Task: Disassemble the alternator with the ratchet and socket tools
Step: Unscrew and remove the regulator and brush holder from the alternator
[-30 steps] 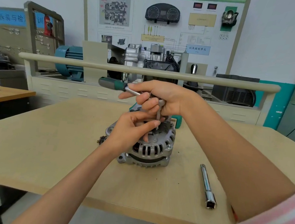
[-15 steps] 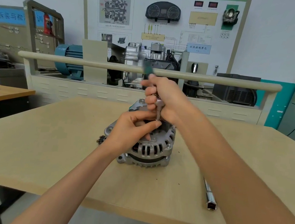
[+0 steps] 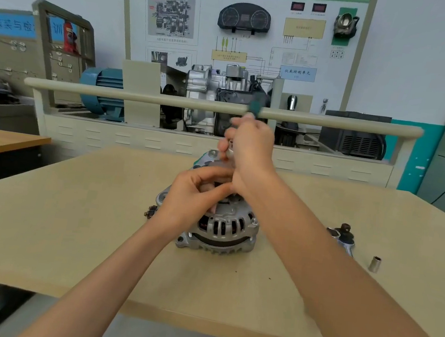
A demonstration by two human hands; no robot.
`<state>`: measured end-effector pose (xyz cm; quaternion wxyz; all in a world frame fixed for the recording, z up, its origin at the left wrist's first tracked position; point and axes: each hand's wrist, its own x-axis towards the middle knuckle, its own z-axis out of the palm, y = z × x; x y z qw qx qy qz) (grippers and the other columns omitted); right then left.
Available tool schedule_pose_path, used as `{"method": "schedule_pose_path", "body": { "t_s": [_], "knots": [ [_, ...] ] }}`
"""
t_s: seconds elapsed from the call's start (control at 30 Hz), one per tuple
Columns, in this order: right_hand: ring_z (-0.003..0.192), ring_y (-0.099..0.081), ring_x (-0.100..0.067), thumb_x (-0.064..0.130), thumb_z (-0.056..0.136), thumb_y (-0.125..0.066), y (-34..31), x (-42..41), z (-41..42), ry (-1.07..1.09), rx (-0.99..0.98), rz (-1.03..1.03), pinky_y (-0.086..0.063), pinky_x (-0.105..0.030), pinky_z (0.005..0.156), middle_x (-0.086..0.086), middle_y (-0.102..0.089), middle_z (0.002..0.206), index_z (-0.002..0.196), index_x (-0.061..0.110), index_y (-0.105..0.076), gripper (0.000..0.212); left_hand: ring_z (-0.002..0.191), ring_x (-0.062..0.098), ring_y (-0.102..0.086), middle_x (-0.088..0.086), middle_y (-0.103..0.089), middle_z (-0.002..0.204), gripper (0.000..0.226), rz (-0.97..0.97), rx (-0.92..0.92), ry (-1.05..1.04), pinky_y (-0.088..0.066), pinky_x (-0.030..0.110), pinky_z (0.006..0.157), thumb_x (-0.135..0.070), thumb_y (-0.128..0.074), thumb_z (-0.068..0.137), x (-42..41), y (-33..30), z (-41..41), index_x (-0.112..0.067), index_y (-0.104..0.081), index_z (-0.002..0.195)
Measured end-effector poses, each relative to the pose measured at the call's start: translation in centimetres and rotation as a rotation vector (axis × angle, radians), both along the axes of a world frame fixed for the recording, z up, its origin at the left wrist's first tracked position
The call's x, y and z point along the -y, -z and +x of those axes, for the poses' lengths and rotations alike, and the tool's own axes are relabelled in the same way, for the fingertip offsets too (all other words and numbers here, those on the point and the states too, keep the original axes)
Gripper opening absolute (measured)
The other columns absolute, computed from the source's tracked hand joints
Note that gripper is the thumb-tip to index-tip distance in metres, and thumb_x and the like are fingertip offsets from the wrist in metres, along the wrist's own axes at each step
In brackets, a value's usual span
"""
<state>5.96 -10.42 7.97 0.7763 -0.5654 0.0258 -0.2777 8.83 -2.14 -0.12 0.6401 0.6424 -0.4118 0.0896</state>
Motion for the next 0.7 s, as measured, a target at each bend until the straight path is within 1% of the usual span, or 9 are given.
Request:
{"method": "schedule_pose_path", "body": {
  "t_s": [0.1,0.2,0.27,0.33,0.4,0.47,0.57,0.63,0.7],
  "knots": [
    [0.03,-0.033,-0.002,0.026,0.101,-0.037,-1.5,1.8,-0.6,-0.547,-0.276,-0.274,-0.026,-0.015,0.033,0.011,-0.037,0.042,0.088,0.01,-0.057,0.028,0.04,0.002,-0.043,-0.008,-0.055,0.043,0.017,0.033,-0.008,-0.006,-0.042,0.012,0.052,-0.007,-0.065,0.084,0.0,0.0,0.2,-0.022,-0.07,0.09],
    [0.032,-0.032,-0.002,0.029,0.1,-0.04,-2.0,2.7,-1.0,-0.711,-0.328,-0.359,-0.027,-0.014,0.034,0.011,-0.035,0.042,0.092,0.01,-0.059,0.028,0.037,0.0,-0.041,-0.013,-0.054,0.042,0.018,0.032,0.02,0.007,-0.037,0.009,0.048,-0.005,-0.063,0.085,0.1,-0.1,0.0,-0.021,-0.069,0.088],
    [0.032,-0.033,-0.001,0.028,0.1,-0.04,-1.6,2.1,-1.3,-0.582,-0.269,-0.281,-0.027,-0.014,0.034,0.011,-0.037,0.042,0.091,0.011,-0.06,0.029,0.045,-0.003,-0.05,-0.015,-0.063,0.052,0.02,0.005,0.019,0.02,-0.04,0.007,0.052,-0.003,-0.064,0.083,0.2,-0.2,-0.1,-0.02,-0.07,0.09],
    [0.034,-0.038,-0.005,0.027,0.102,-0.037,-0.1,0.6,-1.2,-0.18,-0.067,-0.19,-0.03,-0.017,0.036,0.008,-0.043,0.047,0.086,0.014,-0.058,0.029,0.064,-0.003,-0.064,-0.012,-0.071,0.069,0.021,-0.03,0.004,0.044,-0.046,0.008,0.063,0.001,-0.064,0.081,0.1,-0.2,-0.2,-0.017,-0.071,0.089],
    [0.041,-0.044,-0.013,0.027,0.103,-0.03,1.6,-0.9,-1.4,0.262,0.149,-0.162,-0.035,-0.021,0.039,0.002,-0.046,0.058,0.081,0.019,-0.047,0.029,0.058,-0.005,-0.062,-0.014,-0.069,0.062,0.028,-0.024,0.017,0.068,-0.044,0.006,0.057,0.009,-0.059,0.081,-0.2,-0.2,-0.3,-0.017,-0.07,0.08],
    [0.039,-0.044,-0.013,0.028,0.103,-0.026,2.1,-1.4,-1.5,0.318,0.197,-0.117,-0.034,-0.018,0.037,0.0,-0.045,0.062,0.078,0.02,-0.041,0.03,0.044,-0.004,-0.05,-0.015,-0.06,0.049,0.038,-0.009,0.03,0.054,-0.039,0.007,0.048,0.011,-0.057,0.081,-0.5,-0.1,-0.3,-0.024,-0.069,0.073],
    [0.029,-0.037,-0.006,0.029,0.103,-0.031,0.1,-0.2,-1.2,-0.033,-0.07,-0.172,-0.027,-0.014,0.034,0.004,-0.043,0.053,0.08,0.015,-0.048,0.032,0.043,0.006,-0.047,-0.01,-0.058,0.046,0.023,0.028,0.024,0.01,-0.046,0.017,0.054,-0.006,-0.066,0.081,-0.2,-0.1,0.0,-0.028,-0.071,0.082],
    [0.03,-0.035,-0.005,0.028,0.102,-0.035,-1.4,0.7,-1.4,-0.321,-0.265,-0.303,-0.026,-0.015,0.035,0.009,-0.04,0.044,0.083,0.012,-0.054,0.03,0.042,0.004,-0.046,-0.01,-0.058,0.046,0.019,0.033,0.013,0.003,-0.045,0.015,0.053,-0.008,-0.066,0.082,0.1,0.0,0.1,-0.026,-0.071,0.086],
    [0.031,-0.035,-0.004,0.027,0.101,-0.038,-1.9,1.0,-1.5,-0.493,-0.336,-0.42,-0.026,-0.015,0.035,0.01,-0.039,0.042,0.086,0.01,-0.057,0.03,0.04,0.0,-0.046,-0.011,-0.062,0.05,0.019,0.002,0.002,0.009,-0.041,0.011,0.048,-0.005,-0.066,0.082,0.2,0.0,0.0,-0.023,-0.071,0.086]
  ]
}}
